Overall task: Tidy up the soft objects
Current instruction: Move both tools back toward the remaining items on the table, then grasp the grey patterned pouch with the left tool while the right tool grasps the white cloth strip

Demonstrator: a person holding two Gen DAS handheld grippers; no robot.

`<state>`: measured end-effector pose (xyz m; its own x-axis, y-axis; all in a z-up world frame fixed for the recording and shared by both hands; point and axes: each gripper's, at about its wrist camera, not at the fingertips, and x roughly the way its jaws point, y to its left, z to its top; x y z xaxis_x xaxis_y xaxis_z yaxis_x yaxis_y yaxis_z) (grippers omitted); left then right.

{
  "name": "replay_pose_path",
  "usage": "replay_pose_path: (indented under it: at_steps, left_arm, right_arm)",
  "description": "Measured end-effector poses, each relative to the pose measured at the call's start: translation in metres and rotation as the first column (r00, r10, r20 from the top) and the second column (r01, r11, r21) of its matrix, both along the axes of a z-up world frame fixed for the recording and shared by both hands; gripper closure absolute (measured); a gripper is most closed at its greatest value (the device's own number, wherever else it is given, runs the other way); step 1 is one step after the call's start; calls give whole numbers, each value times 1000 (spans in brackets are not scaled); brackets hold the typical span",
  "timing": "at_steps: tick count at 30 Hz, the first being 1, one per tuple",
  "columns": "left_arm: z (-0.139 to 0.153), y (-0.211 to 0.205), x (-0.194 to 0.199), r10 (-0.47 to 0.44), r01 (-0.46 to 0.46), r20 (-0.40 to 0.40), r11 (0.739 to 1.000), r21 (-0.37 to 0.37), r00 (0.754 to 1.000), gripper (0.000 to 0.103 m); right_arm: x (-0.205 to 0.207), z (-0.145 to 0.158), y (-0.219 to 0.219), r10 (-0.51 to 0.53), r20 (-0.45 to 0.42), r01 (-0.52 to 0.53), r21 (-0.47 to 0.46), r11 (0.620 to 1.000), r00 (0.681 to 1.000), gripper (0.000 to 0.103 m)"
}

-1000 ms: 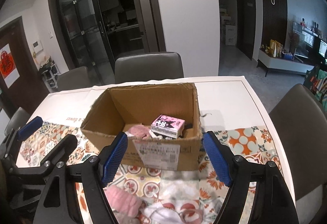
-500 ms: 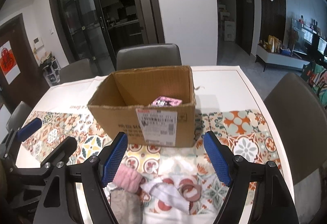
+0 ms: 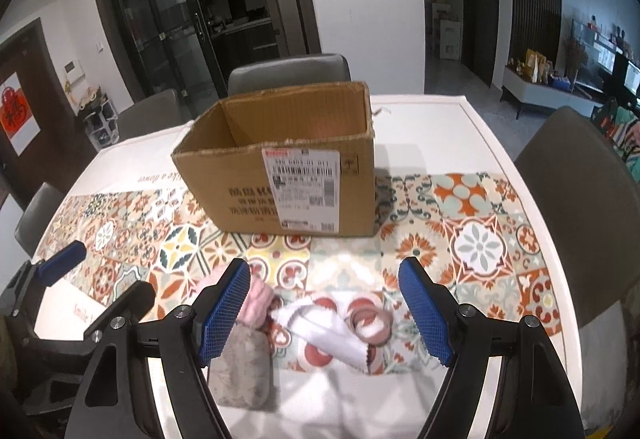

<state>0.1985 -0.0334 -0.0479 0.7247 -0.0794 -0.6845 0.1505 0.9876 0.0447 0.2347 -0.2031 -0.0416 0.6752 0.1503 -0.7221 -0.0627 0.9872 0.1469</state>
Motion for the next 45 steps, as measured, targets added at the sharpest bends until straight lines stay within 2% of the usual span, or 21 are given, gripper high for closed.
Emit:
replay_pose_path:
  at_steps: [16, 28, 38, 45]
  left_arm:
    - [-45, -8, -20, -2, 3, -138, 1000, 8, 990, 0]
    - [-85, -19, -17, 8, -11, -267, 1000, -7, 964, 1]
    - [-115, -24, -10, 27, -33, -350, 999, -9, 936, 4]
    - [-130, -24, -2, 42, -55, -390, 998, -22, 920, 8]
  right_arm:
    - [-12, -45, -2, 48, -134, -49, -7, 999, 990, 25]
    - [-4, -91, -10, 80, -268, -80, 10, 997, 960, 26]
    - [7, -122, -10, 115, -337, -116, 17, 993, 935, 26]
    - [16, -135, -9, 131, -367, -129, 30, 991, 921, 38]
